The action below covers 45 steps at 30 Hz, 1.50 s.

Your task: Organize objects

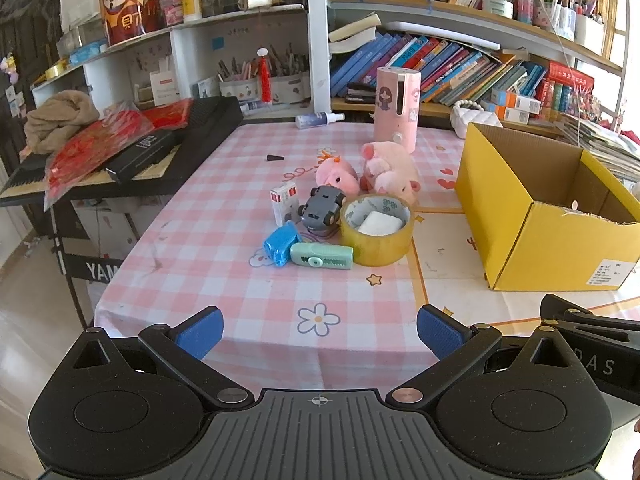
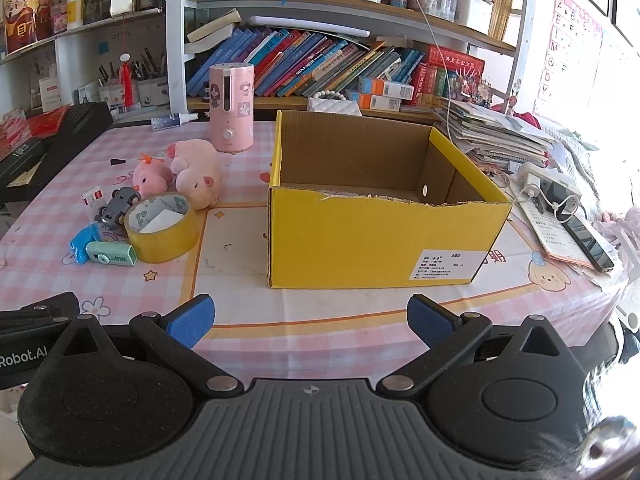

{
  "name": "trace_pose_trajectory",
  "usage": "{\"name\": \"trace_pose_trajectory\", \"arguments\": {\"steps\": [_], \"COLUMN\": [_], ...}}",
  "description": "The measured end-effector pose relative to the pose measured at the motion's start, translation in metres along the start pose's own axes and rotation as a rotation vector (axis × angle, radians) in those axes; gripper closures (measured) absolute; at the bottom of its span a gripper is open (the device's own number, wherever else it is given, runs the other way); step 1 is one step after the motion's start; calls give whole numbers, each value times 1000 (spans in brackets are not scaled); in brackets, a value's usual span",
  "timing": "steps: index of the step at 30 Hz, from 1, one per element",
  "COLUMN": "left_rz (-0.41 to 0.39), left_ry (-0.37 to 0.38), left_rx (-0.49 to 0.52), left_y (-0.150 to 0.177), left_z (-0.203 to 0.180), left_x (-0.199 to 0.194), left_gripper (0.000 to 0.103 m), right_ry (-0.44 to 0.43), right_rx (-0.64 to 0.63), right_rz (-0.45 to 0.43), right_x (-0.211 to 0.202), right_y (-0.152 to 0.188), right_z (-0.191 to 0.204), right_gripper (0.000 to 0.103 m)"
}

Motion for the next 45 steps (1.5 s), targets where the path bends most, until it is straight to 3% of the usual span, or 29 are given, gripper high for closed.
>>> {"name": "trace_pose_trajectory", "arguments": {"steps": [15,24,38,45], "left_rz": [0,5,-4,-20], "left_ry": [19,27,11,-27], "left_rx": [6,-50,-185,-222], "left_y": [0,3,9,0], "left_z": [3,19,60,74], "left_x": [-2,-2,3,13], "left_gripper": [0,0,0,0], "right_ry": [0,-15,-149,-223], "right_rx": [6,-27,-128,-177], "right_rz": [5,8,-8,-23], "right_x": [0,-4,2,13], "right_y": [1,1,-11,-28], "right_z": [2,16,49,68], "right_gripper": [0,0,3,27]}}
Point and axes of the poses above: each gripper's, at about its wrist camera, not at the fingertips, and x roughly the way its jaws point, z to its left, y to its underside, the point moved 2 cm from there along x, roughly the way its jaws point, and after that the axes turned 11 degrees about z, right-handed, at the moved point
